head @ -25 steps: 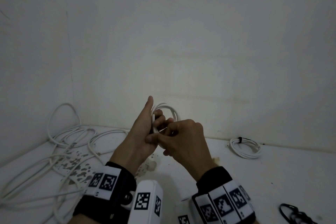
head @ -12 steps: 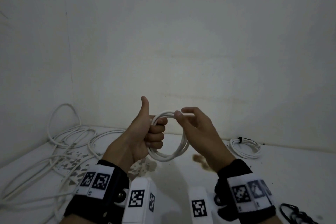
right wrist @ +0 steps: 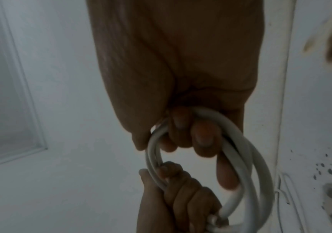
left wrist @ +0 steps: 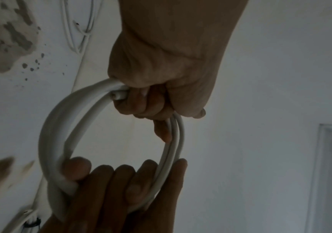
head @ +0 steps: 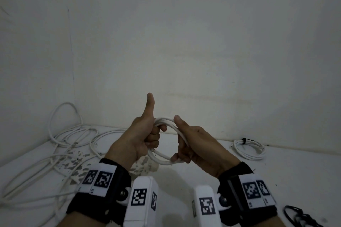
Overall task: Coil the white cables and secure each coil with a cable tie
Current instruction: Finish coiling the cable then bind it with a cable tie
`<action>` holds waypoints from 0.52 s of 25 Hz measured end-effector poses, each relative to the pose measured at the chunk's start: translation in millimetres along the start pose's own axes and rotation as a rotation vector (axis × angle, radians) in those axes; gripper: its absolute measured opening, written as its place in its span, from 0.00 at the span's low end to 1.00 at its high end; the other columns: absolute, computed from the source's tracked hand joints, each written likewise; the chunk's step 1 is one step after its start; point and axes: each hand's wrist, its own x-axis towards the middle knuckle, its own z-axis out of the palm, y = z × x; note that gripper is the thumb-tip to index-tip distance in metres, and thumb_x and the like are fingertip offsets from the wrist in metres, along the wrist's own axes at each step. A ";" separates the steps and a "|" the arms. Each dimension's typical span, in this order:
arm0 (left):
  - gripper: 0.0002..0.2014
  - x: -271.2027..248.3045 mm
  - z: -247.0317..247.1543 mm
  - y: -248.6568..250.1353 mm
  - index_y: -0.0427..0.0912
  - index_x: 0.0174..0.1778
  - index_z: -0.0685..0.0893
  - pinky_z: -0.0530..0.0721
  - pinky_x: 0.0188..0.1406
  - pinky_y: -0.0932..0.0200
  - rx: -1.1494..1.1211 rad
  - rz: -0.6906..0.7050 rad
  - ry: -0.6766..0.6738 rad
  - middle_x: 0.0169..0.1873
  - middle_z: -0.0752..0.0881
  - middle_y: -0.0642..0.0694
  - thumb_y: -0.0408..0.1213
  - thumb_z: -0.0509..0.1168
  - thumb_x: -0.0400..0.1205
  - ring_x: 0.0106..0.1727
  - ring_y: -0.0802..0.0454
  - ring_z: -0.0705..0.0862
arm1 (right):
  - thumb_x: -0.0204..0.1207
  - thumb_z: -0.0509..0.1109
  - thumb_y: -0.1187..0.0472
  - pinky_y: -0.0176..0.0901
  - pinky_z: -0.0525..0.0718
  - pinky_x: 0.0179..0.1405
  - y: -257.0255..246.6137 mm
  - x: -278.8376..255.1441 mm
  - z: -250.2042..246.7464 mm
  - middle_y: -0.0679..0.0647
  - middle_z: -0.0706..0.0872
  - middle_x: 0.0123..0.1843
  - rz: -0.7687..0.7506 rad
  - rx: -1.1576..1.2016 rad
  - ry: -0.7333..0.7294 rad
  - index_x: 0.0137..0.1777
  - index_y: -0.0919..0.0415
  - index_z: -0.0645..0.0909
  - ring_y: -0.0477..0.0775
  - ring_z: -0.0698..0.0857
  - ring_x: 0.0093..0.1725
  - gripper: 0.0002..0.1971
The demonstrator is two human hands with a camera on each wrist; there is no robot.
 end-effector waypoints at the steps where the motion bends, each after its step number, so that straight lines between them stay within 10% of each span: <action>1: 0.45 0.5 1.7 -1.0 0.38 0.23 0.80 0.59 0.16 0.63 0.023 -0.007 0.017 0.18 0.60 0.51 0.82 0.48 0.69 0.18 0.55 0.57 | 0.80 0.65 0.36 0.67 0.84 0.55 -0.3 -1.6 -2.3 0.59 0.75 0.21 0.018 -0.020 -0.036 0.29 0.63 0.76 0.60 0.85 0.26 0.30; 6: 0.36 4.3 4.3 -5.1 0.44 0.28 0.70 0.54 0.15 0.65 -0.069 -0.014 0.033 0.19 0.59 0.52 0.78 0.46 0.75 0.17 0.56 0.55 | 0.80 0.69 0.43 0.56 0.87 0.49 6.6 -1.9 -0.3 0.59 0.83 0.32 -0.095 -0.139 -0.047 0.46 0.62 0.83 0.61 0.86 0.35 0.19; 13: 0.32 3.4 -4.6 8.0 0.46 0.29 0.66 0.52 0.13 0.65 -0.289 -0.013 0.060 0.18 0.56 0.53 0.75 0.53 0.75 0.16 0.57 0.52 | 0.82 0.70 0.66 0.50 0.89 0.57 27.9 4.9 16.2 0.73 0.90 0.48 -0.161 0.103 -0.074 0.34 0.63 0.75 0.61 0.92 0.53 0.14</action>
